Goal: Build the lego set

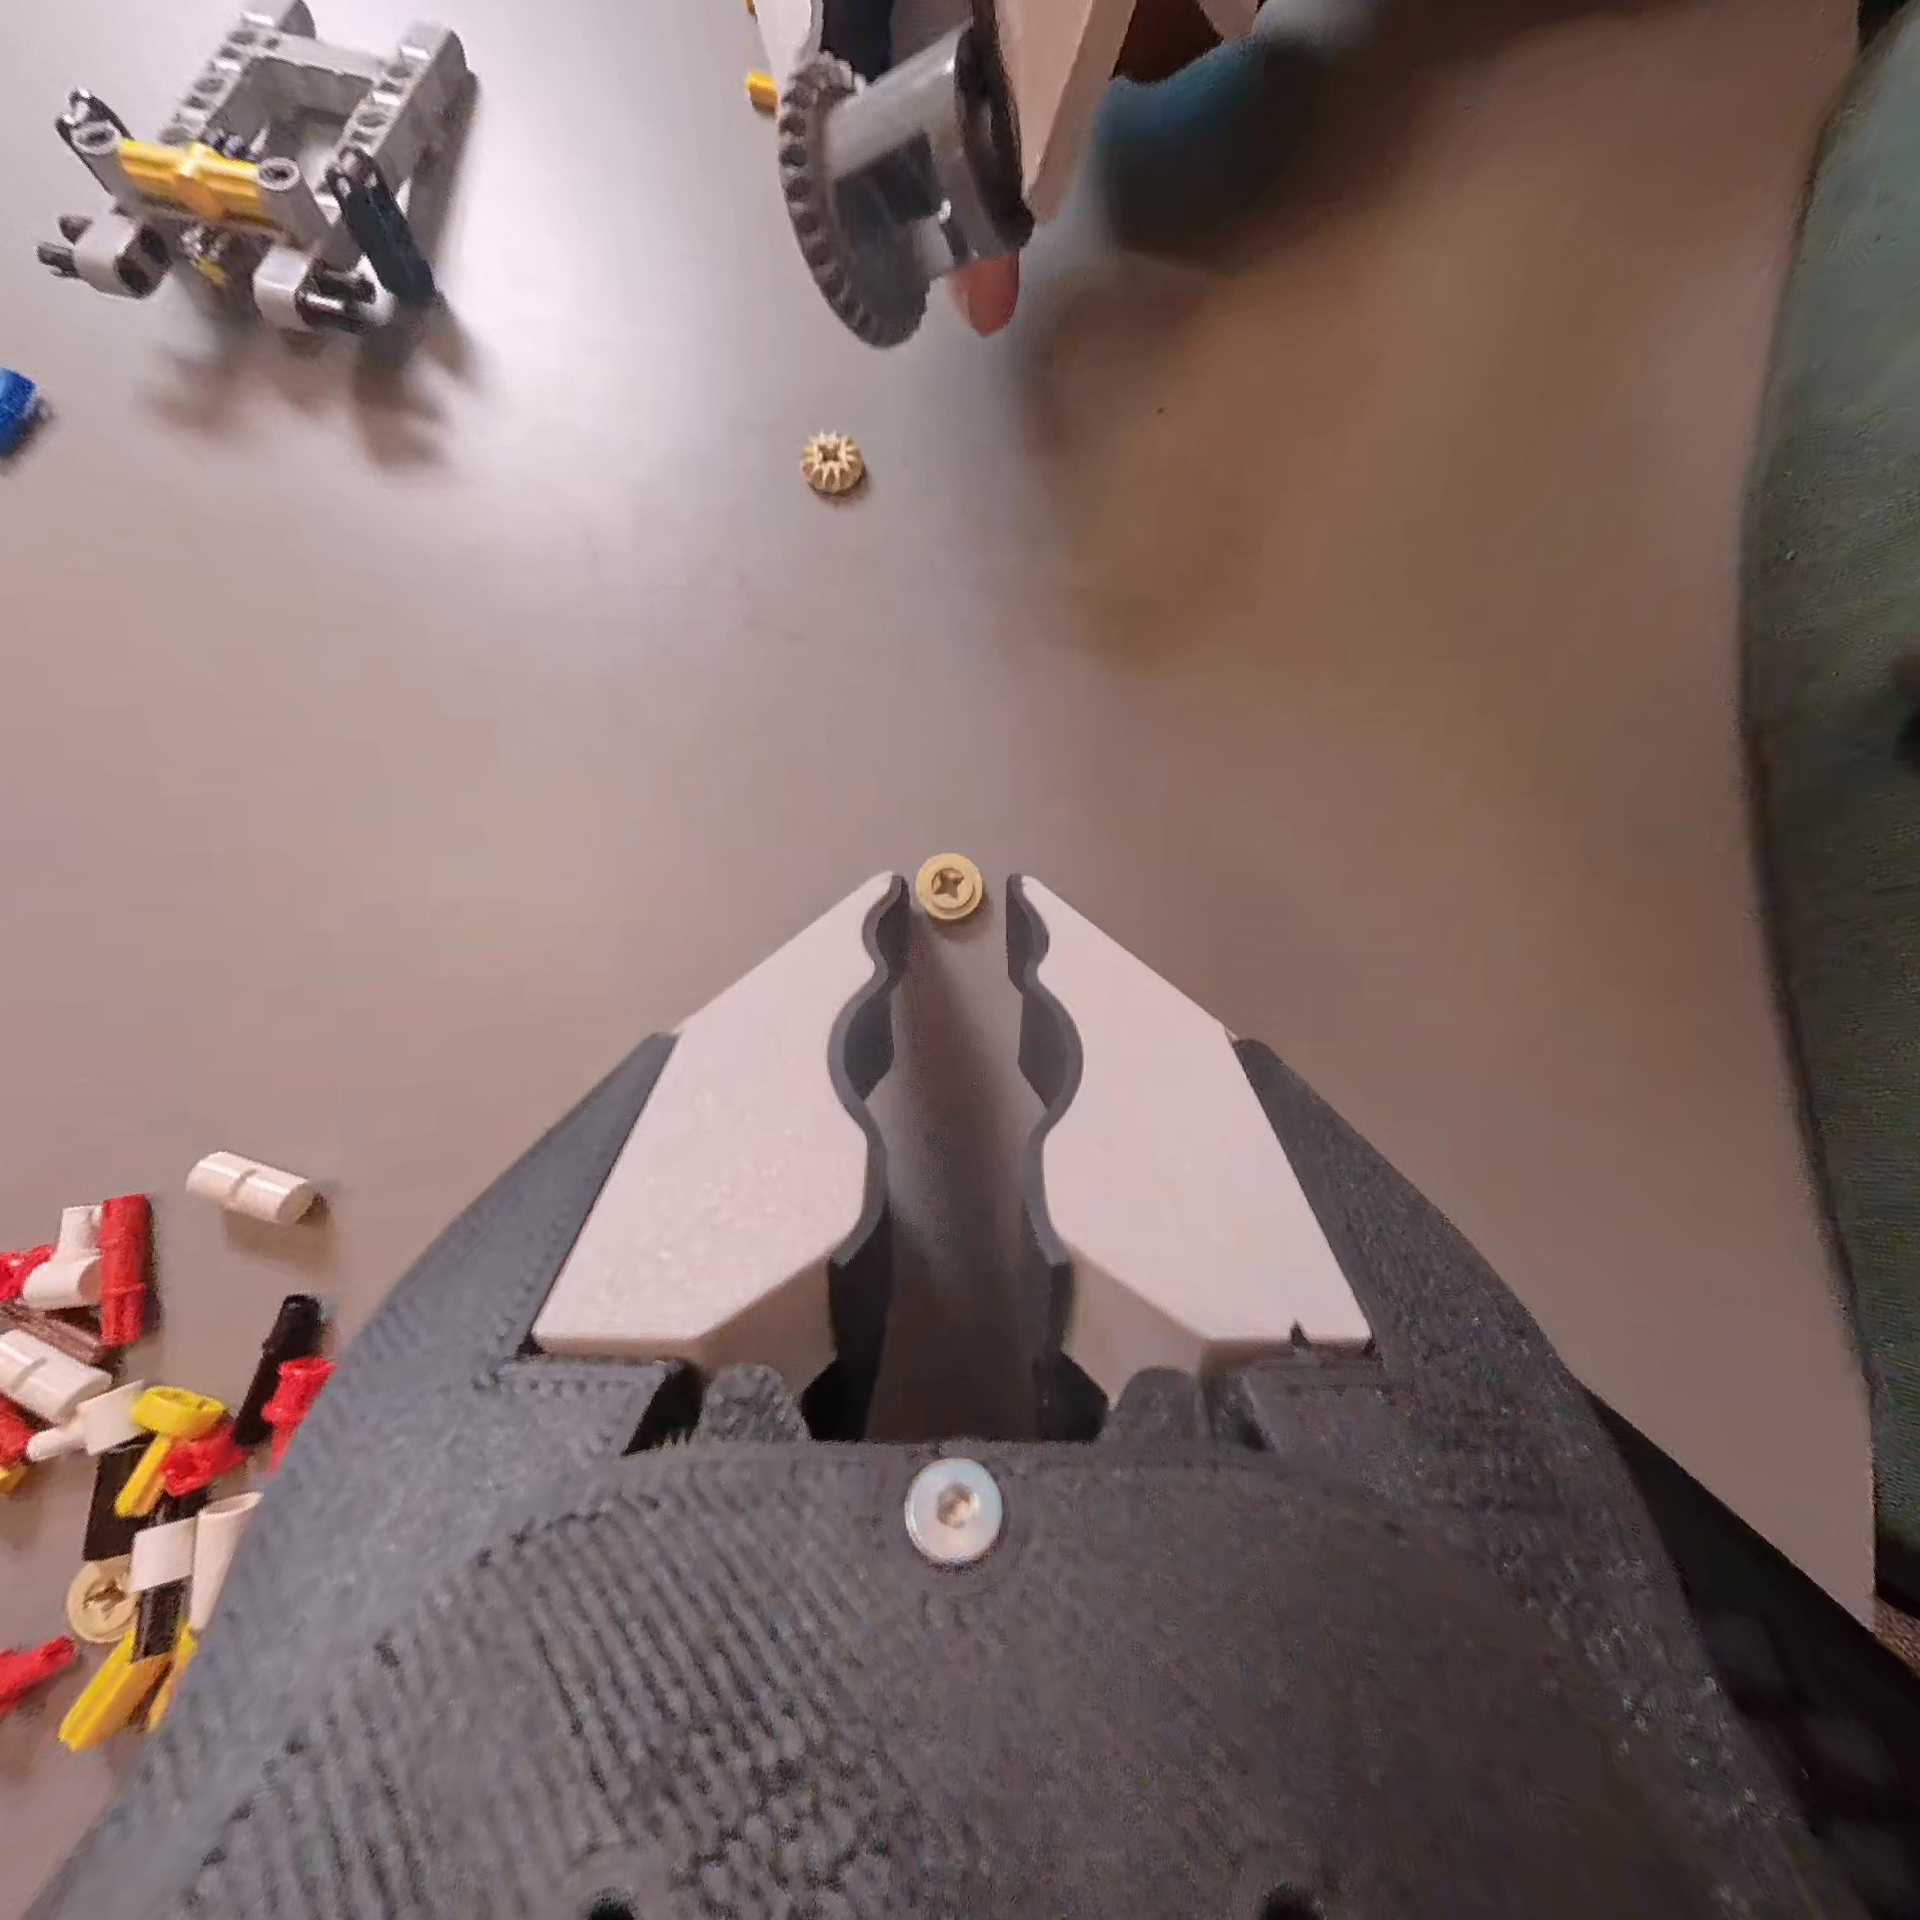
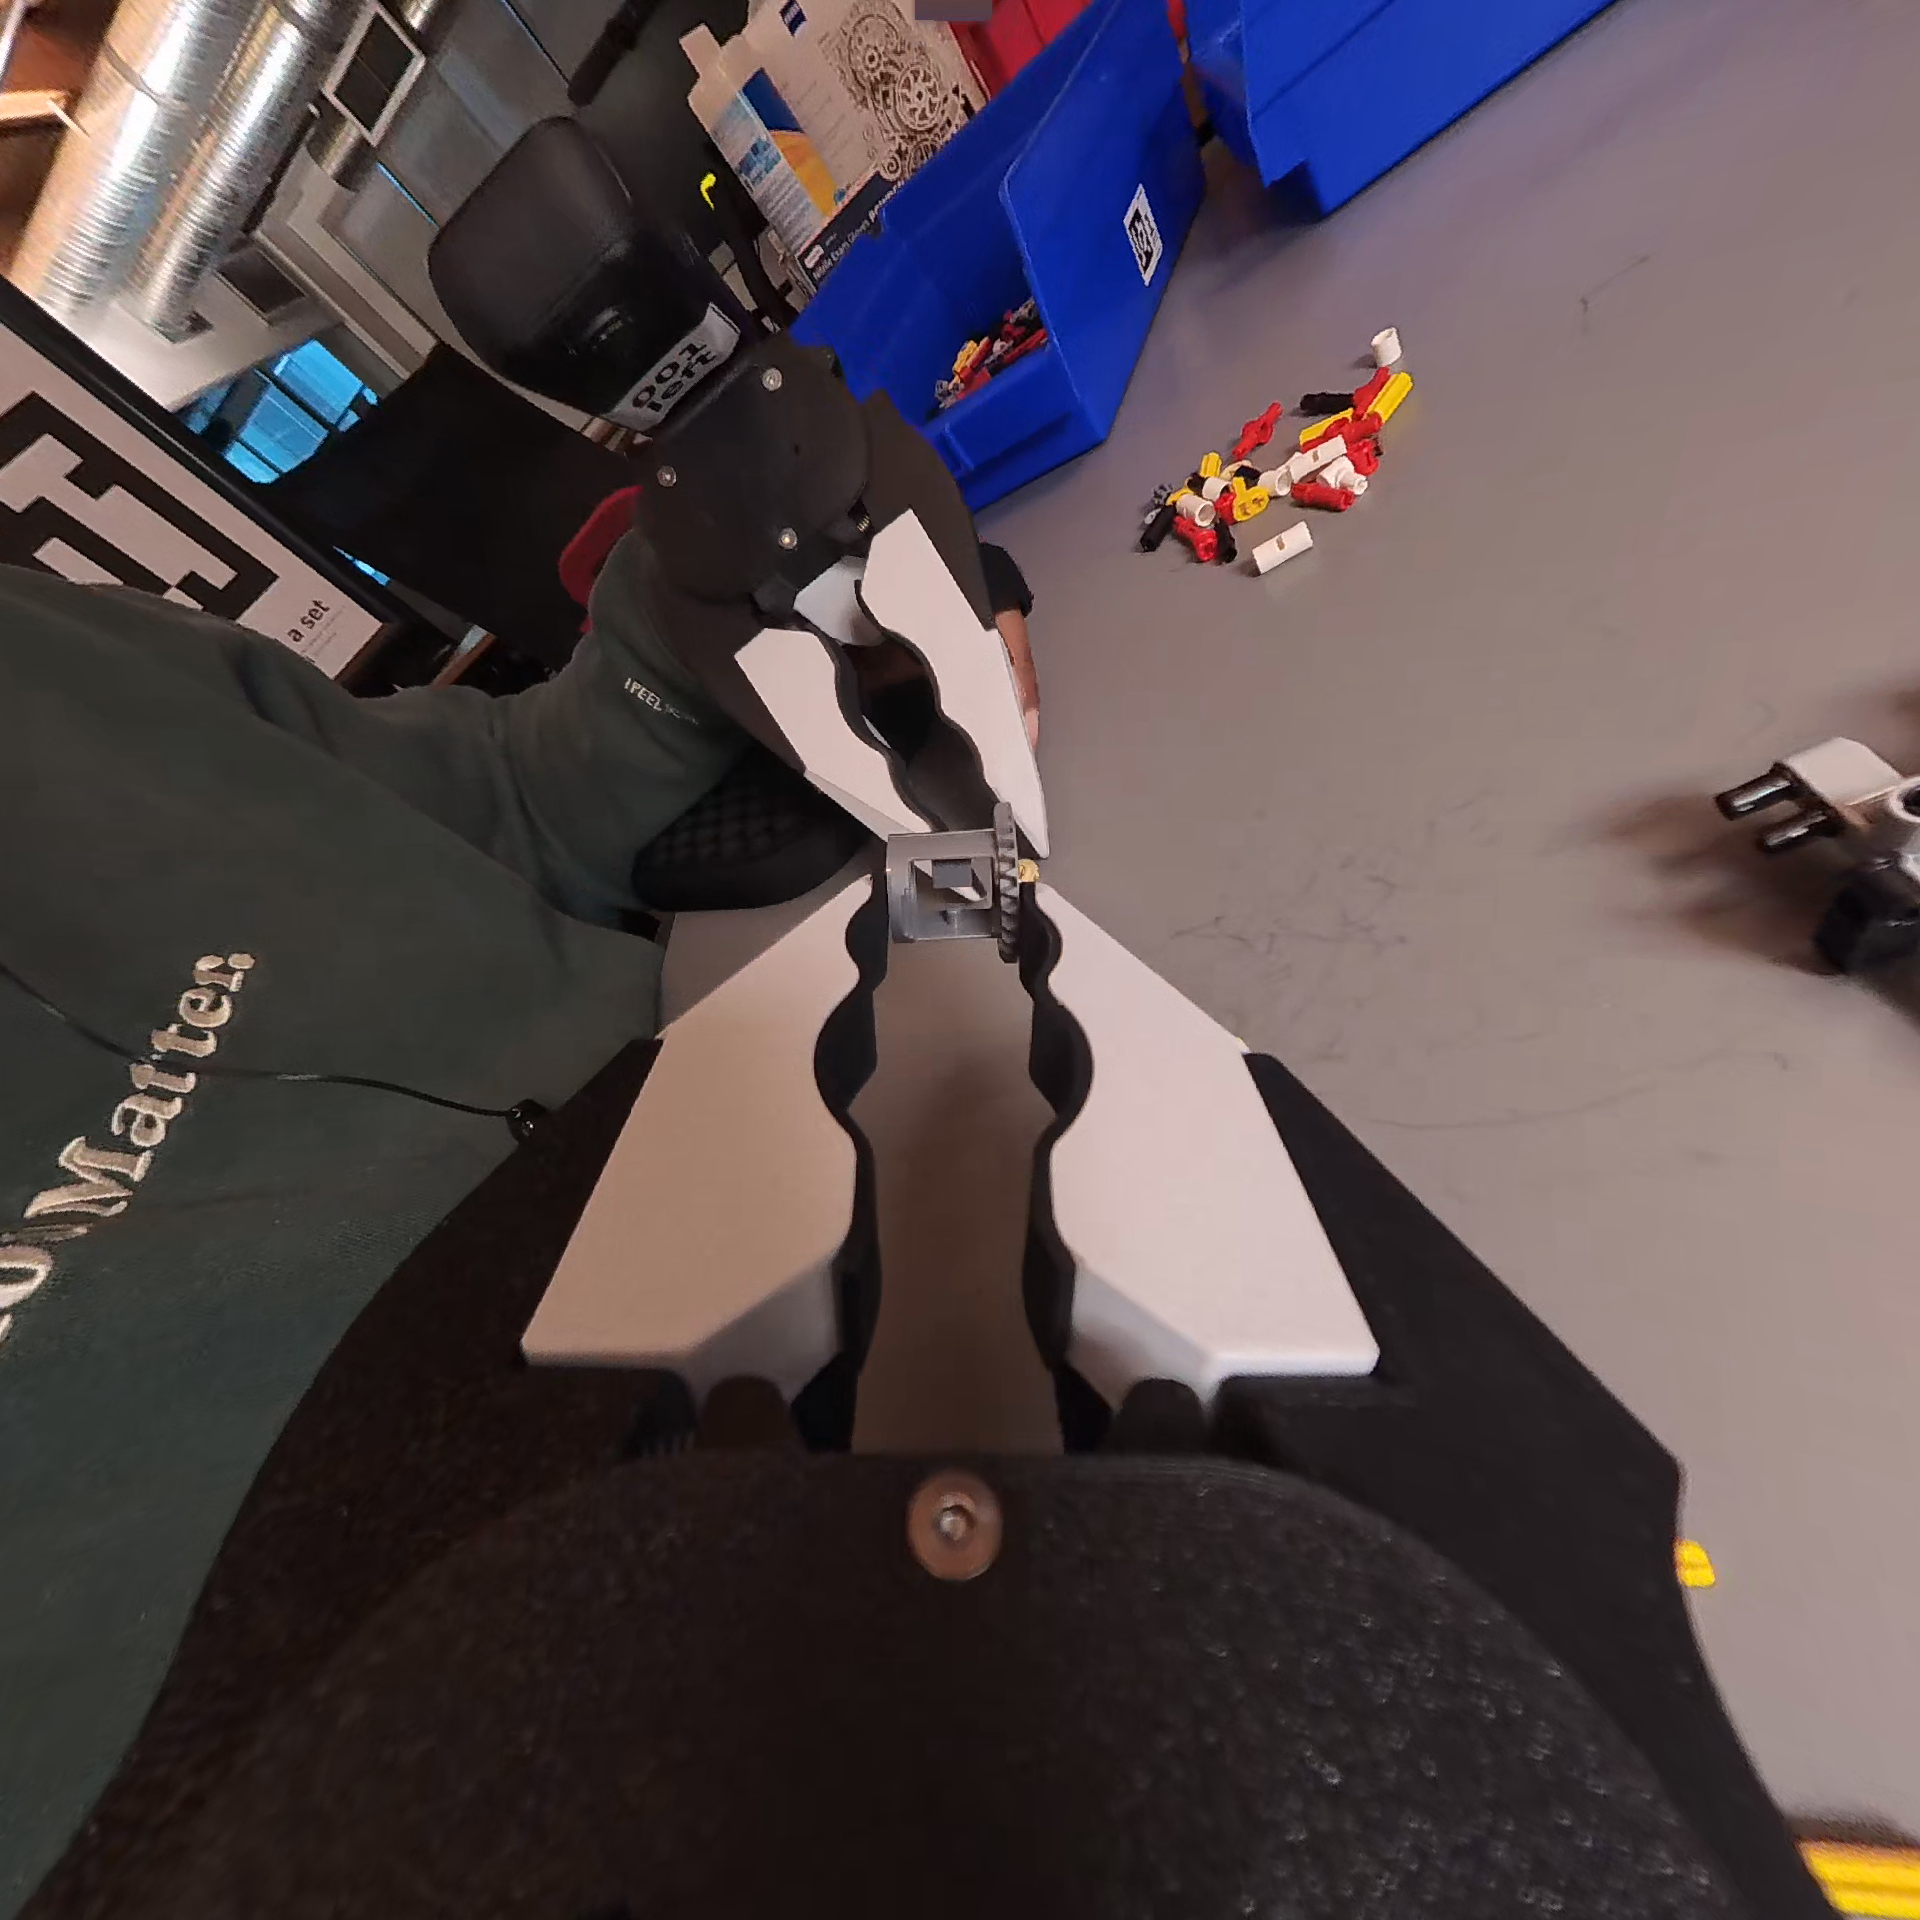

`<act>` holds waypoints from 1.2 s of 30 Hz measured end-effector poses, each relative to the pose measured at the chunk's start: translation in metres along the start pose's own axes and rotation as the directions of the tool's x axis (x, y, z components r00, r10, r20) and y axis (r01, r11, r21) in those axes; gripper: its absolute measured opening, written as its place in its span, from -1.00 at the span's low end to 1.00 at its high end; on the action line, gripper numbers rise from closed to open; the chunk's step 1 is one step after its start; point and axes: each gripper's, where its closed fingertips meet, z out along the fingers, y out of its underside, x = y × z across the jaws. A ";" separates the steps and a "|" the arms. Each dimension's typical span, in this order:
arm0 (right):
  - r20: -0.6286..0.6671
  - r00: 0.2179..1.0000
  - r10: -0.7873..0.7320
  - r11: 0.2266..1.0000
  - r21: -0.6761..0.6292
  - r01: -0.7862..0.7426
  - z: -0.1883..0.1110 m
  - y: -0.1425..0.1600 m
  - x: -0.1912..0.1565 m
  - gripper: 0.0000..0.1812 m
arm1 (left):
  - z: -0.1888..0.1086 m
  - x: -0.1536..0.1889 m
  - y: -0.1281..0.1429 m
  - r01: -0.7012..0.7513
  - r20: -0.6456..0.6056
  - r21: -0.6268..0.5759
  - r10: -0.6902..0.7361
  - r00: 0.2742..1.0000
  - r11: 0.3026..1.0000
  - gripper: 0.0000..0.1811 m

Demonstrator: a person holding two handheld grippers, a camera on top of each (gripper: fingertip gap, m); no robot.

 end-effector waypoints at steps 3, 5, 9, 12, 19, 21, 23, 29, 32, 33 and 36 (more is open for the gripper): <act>-0.007 1.000 -0.018 1.000 -0.008 0.018 0.000 0.001 -0.001 -0.74 | 0.001 -0.001 0.001 0.000 0.006 -0.007 0.000 1.000 1.000 -0.85; -0.007 1.000 -0.026 0.999 -0.018 0.026 0.001 0.003 -0.001 -0.74 | 0.002 -0.001 0.000 -0.001 0.008 -0.002 0.001 1.000 1.000 -0.88; -0.027 0.996 -0.083 0.995 -0.061 0.082 0.003 0.010 -0.001 -0.74 | 0.006 -0.005 -0.007 -0.020 0.045 0.024 0.019 0.999 0.999 -0.88; -0.055 0.985 -0.166 0.980 -0.117 0.159 0.005 0.019 0.000 -0.74 | 0.009 -0.004 -0.018 -0.033 0.063 0.073 0.029 0.998 0.997 -0.88; -0.142 0.867 -0.478 0.852 -0.312 0.419 0.013 0.039 0.006 -0.74 | 0.008 -0.005 -0.050 0.022 0.045 0.242 -0.034 0.998 0.970 -0.88; -0.155 0.809 -0.566 0.790 -0.383 0.479 0.015 0.046 0.009 -0.74 | 0.008 -0.003 -0.054 0.046 0.015 0.267 -0.052 0.999 0.963 -0.89; -0.157 0.756 -0.636 0.732 -0.435 0.525 0.016 0.050 0.011 -0.74 | 0.009 -0.001 -0.056 0.055 -0.001 0.275 -0.057 0.998 0.960 -0.89; -0.150 0.701 -0.697 0.660 -0.517 0.546 0.015 0.057 0.015 -0.74 | 0.018 0.004 -0.053 0.054 -0.020 0.244 -0.050 0.999 0.968 -0.88; -0.155 0.719 -0.678 0.671 -0.531 0.518 0.012 0.058 0.016 -0.74 | 0.020 0.005 -0.052 0.053 -0.023 0.234 -0.050 0.999 0.971 -0.88; -0.160 0.723 -0.673 0.675 -0.534 0.510 0.010 0.058 0.017 -0.74 | 0.021 0.005 -0.052 0.052 -0.021 0.231 -0.048 0.999 0.971 -0.88; -0.171 0.728 -0.664 0.681 -0.540 0.494 0.008 0.058 0.019 -0.73 | 0.021 0.005 -0.051 0.048 -0.015 0.228 -0.046 0.999 0.972 -0.88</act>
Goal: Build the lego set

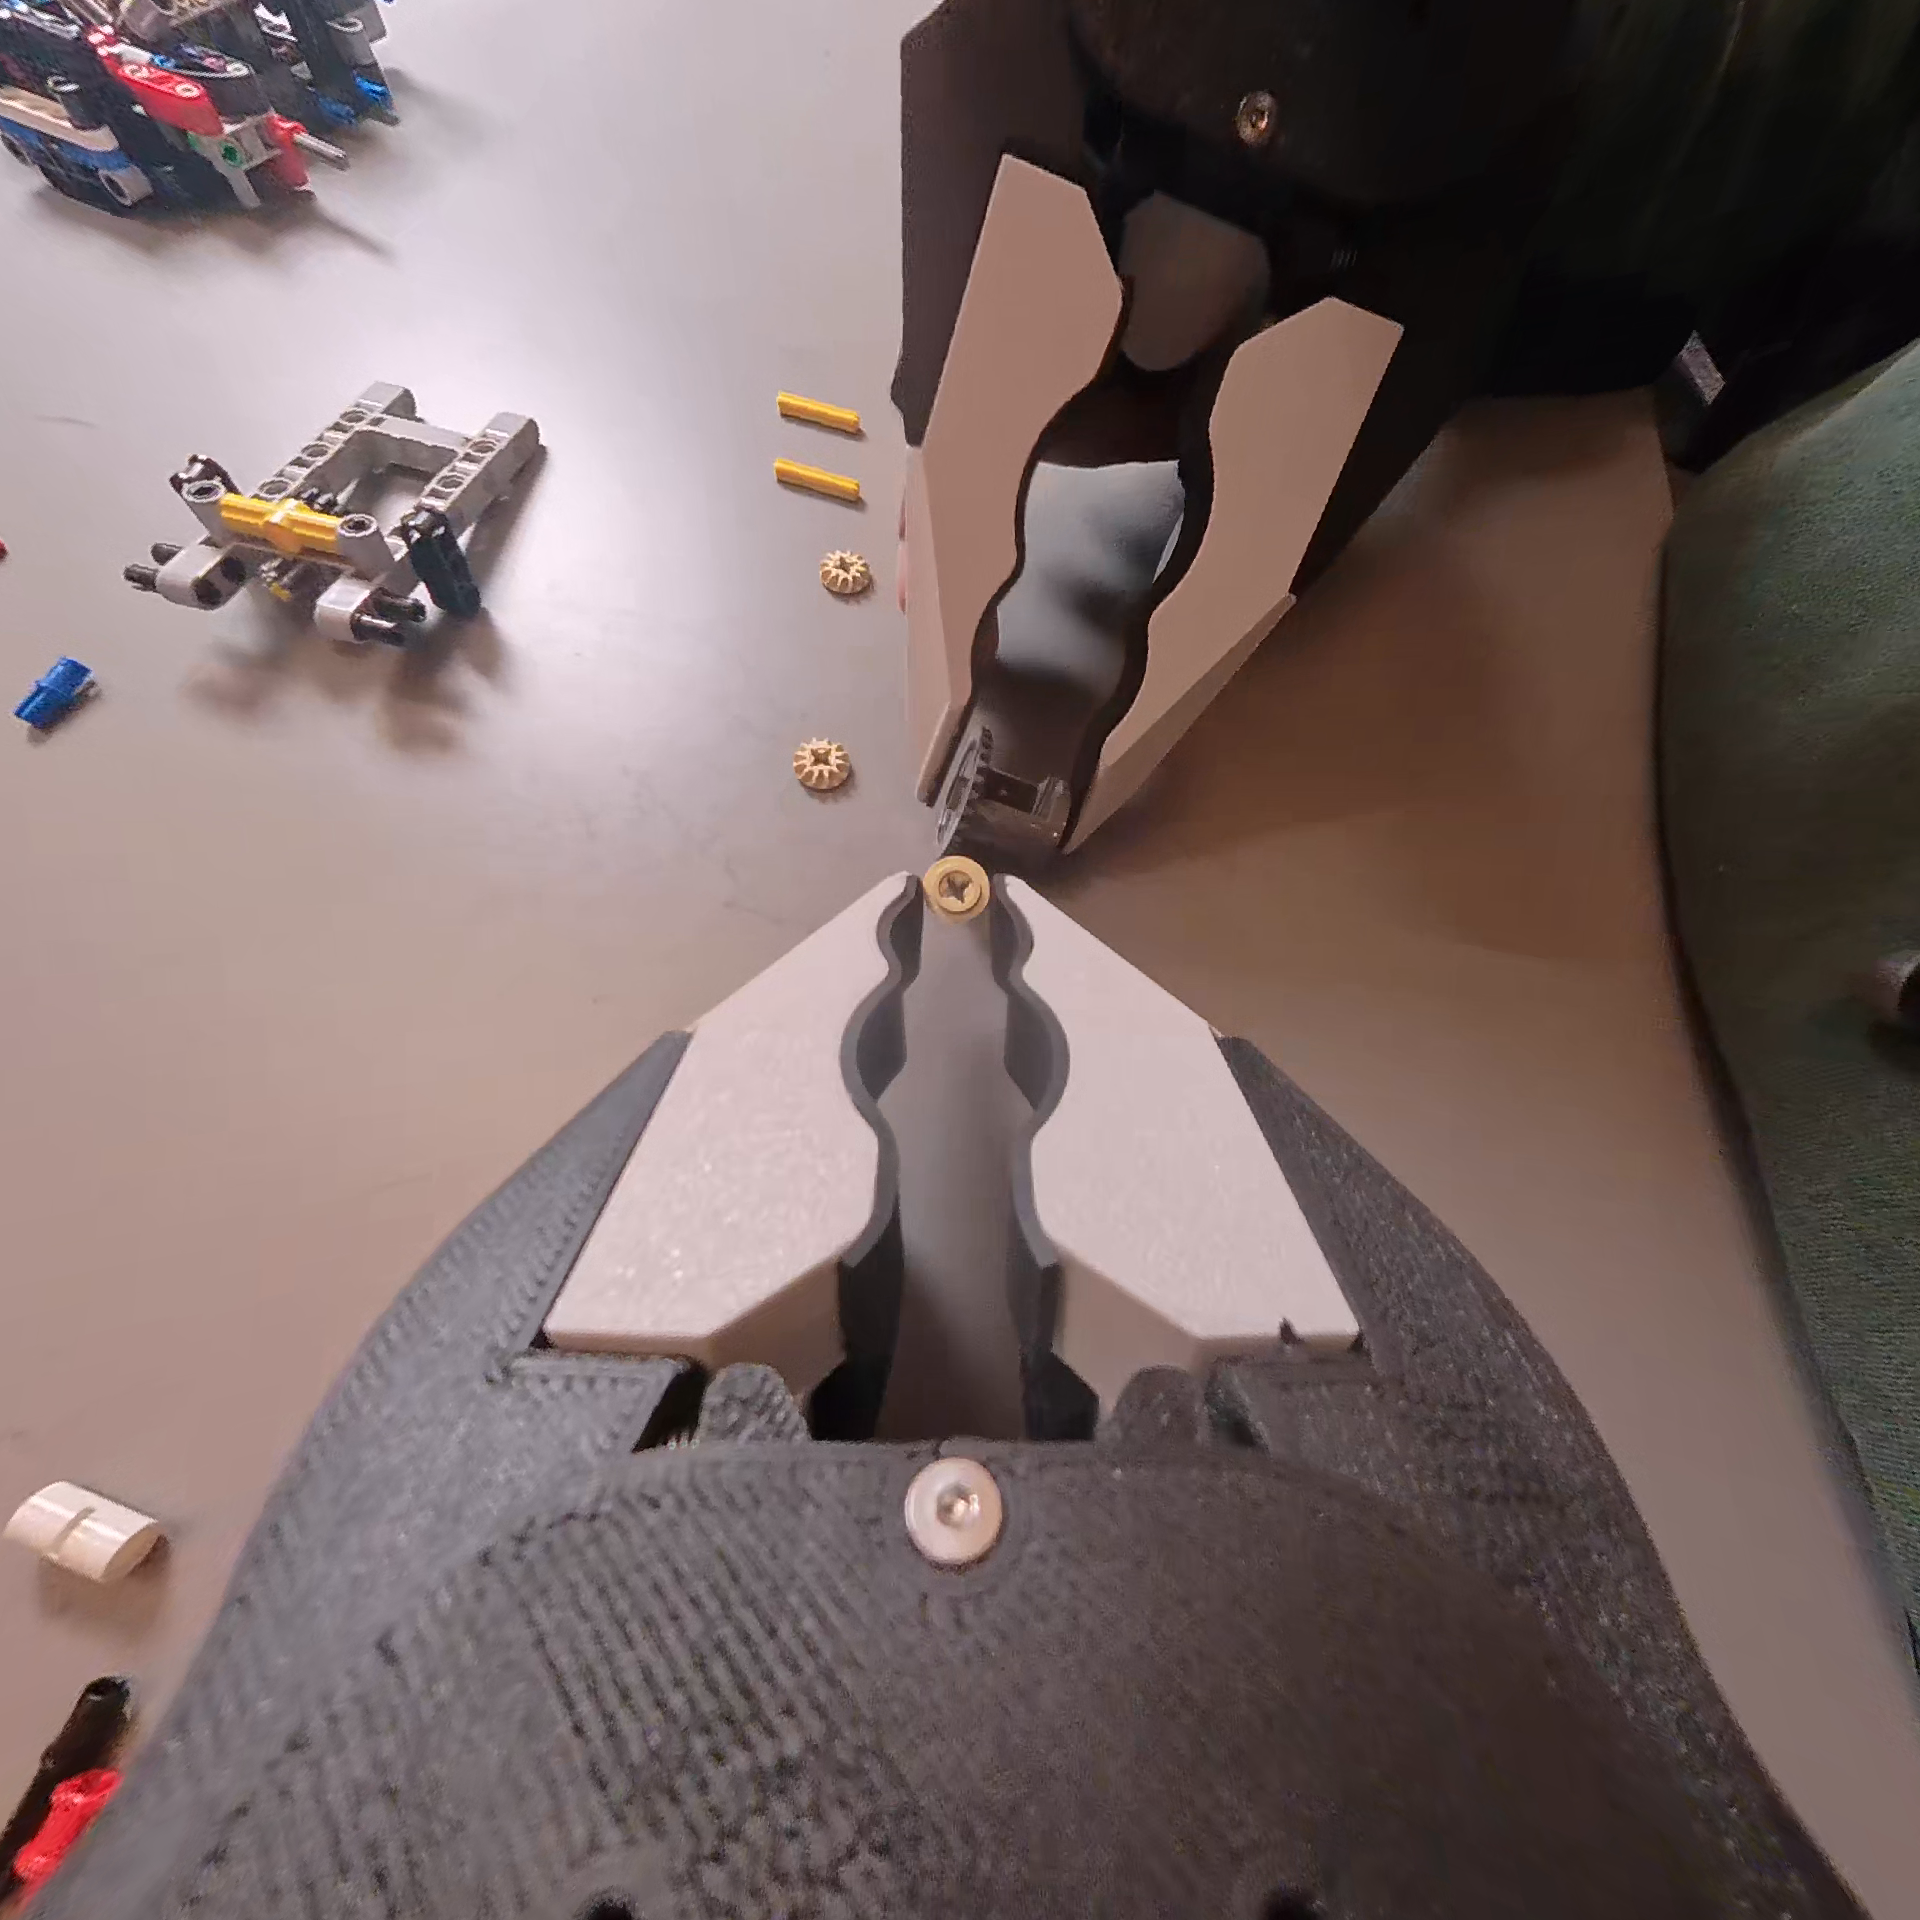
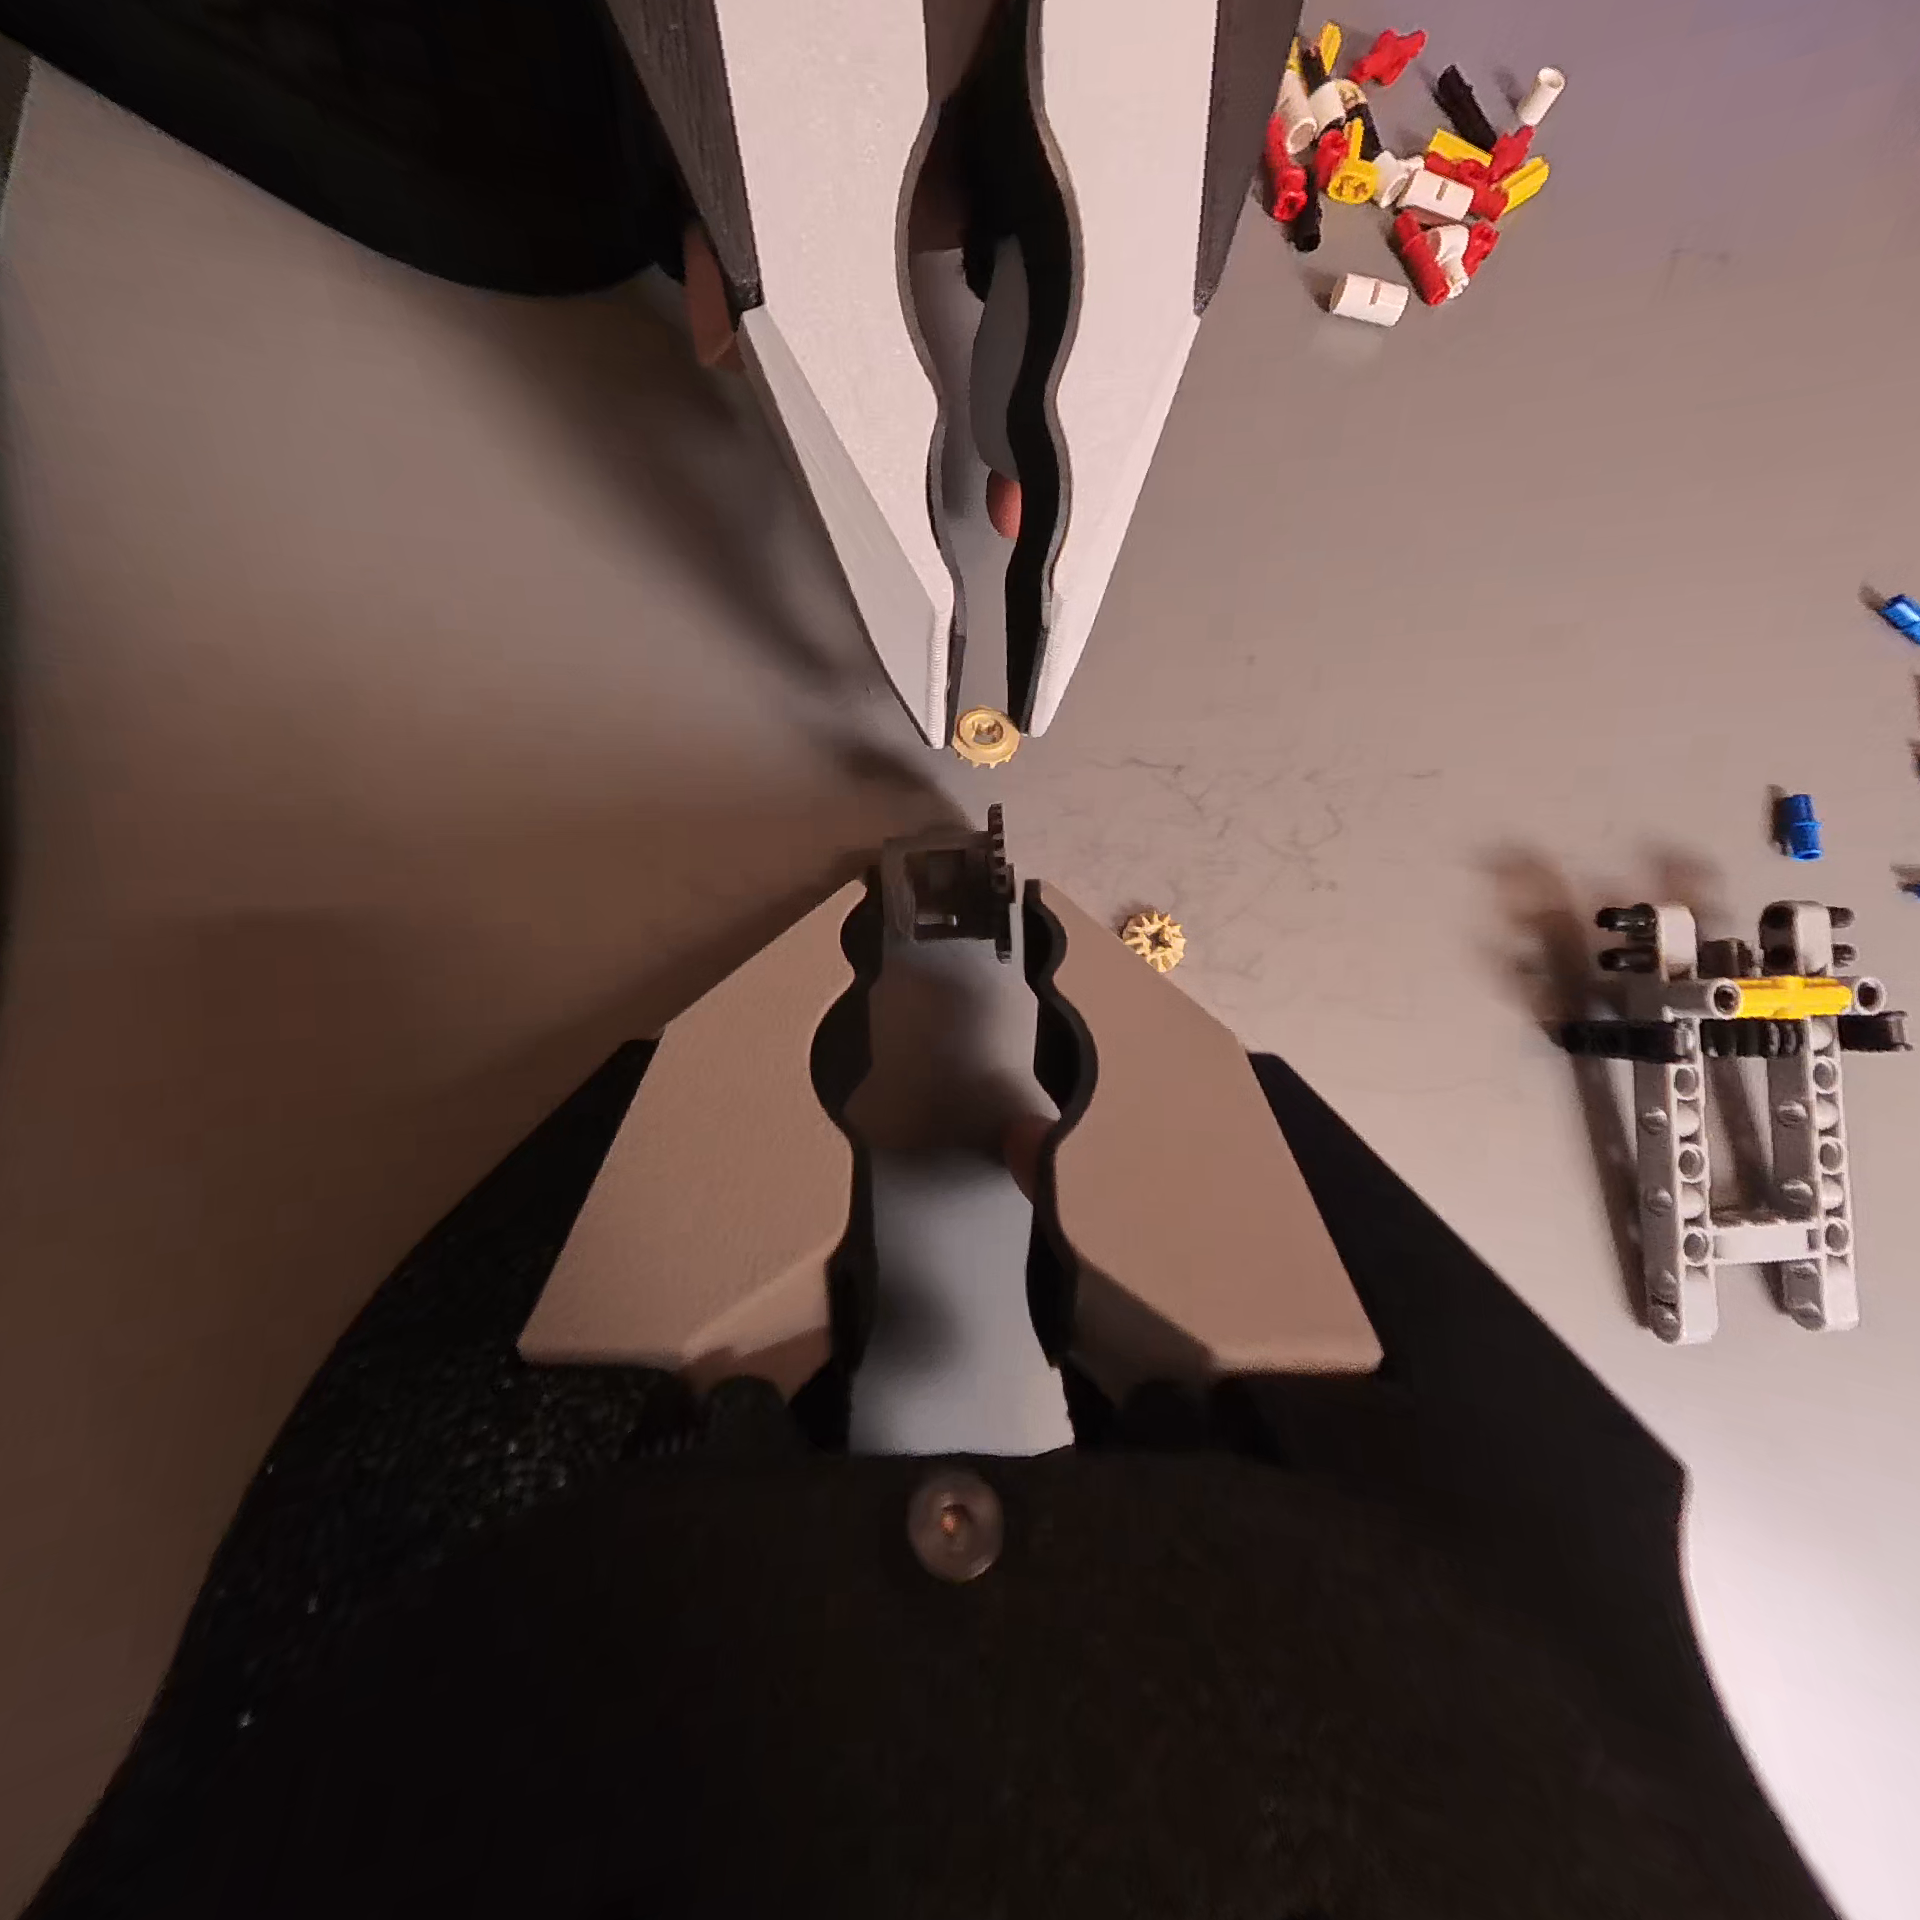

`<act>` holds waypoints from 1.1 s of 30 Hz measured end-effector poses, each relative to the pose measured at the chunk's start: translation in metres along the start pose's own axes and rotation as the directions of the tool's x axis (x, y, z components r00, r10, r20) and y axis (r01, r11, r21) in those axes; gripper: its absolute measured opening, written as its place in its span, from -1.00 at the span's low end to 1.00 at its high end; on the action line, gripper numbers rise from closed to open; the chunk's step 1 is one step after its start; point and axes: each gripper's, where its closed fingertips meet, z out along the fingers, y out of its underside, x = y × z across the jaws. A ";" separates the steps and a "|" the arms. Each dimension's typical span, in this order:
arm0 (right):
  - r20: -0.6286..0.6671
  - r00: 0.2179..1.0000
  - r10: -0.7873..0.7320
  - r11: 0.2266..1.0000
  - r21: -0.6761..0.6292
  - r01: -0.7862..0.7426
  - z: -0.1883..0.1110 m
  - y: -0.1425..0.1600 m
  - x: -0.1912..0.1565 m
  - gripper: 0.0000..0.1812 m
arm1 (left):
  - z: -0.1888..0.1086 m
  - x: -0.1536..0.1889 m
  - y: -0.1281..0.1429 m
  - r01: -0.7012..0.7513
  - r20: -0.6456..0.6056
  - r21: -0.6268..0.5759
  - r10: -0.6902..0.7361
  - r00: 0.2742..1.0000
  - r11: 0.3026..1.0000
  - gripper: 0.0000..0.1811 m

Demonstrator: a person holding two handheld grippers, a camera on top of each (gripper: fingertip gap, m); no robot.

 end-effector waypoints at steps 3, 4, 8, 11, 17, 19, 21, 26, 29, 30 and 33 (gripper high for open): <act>-0.003 1.000 -0.003 1.000 -0.003 0.003 -0.001 0.001 0.001 -0.71 | 0.000 -0.001 0.000 0.003 0.003 0.004 -0.003 1.000 1.000 -0.88; -0.005 1.000 -0.005 1.000 -0.006 0.005 -0.001 0.001 0.001 -0.71 | 0.000 -0.001 -0.001 0.005 0.005 0.007 -0.005 1.000 1.000 -0.88; -0.013 1.000 -0.004 1.000 -0.012 0.004 -0.005 0.004 0.005 -0.66 | -0.001 -0.002 -0.002 0.011 0.013 0.018 -0.011 1.000 1.000 -0.88; -0.002 1.000 0.007 1.000 0.017 -0.007 -0.009 0.000 0.004 -0.66 | -0.001 -0.002 -0.002 0.007 0.018 0.016 -0.007 1.000 1.000 -0.88; -0.019 1.000 -0.006 1.000 0.006 0.006 -0.009 0.003 0.007 -0.73 | -0.001 -0.002 -0.004 0.000 0.027 0.031 -0.001 1.000 1.000 -0.88; -0.032 0.999 0.000 1.000 0.011 0.001 -0.008 0.002 0.011 -0.74 | -0.002 -0.002 -0.006 0.000 0.031 0.041 -0.001 1.000 0.999 -0.88; -0.048 0.999 0.002 1.000 0.025 -0.001 -0.006 0.001 0.014 -0.73 | -0.003 -0.004 -0.008 0.004 0.036 0.052 -0.006 0.999 0.999 -0.88; -0.090 0.996 -0.005 0.998 0.057 0.010 -0.002 -0.004 0.020 -0.74 | -0.004 -0.006 -0.012 0.011 0.046 0.077 -0.015 0.999 0.997 -0.88; -0.112 0.994 0.002 0.997 0.080 0.007 -0.006 -0.006 0.025 -0.71 | -0.006 -0.008 -0.017 0.012 0.061 0.104 -0.018 0.998 0.995 -0.88; -0.119 0.993 0.013 0.995 0.099 -0.001 -0.009 -0.009 0.027 -0.69 | -0.007 -0.008 -0.019 0.012 0.066 0.118 -0.020 0.998 0.993 -0.88; -0.148 0.987 0.058 0.981 0.193 -0.029 -0.024 -0.022 0.037 -0.67 | -0.010 -0.007 -0.025 0.036 0.044 0.158 -0.043 0.998 0.987 -0.89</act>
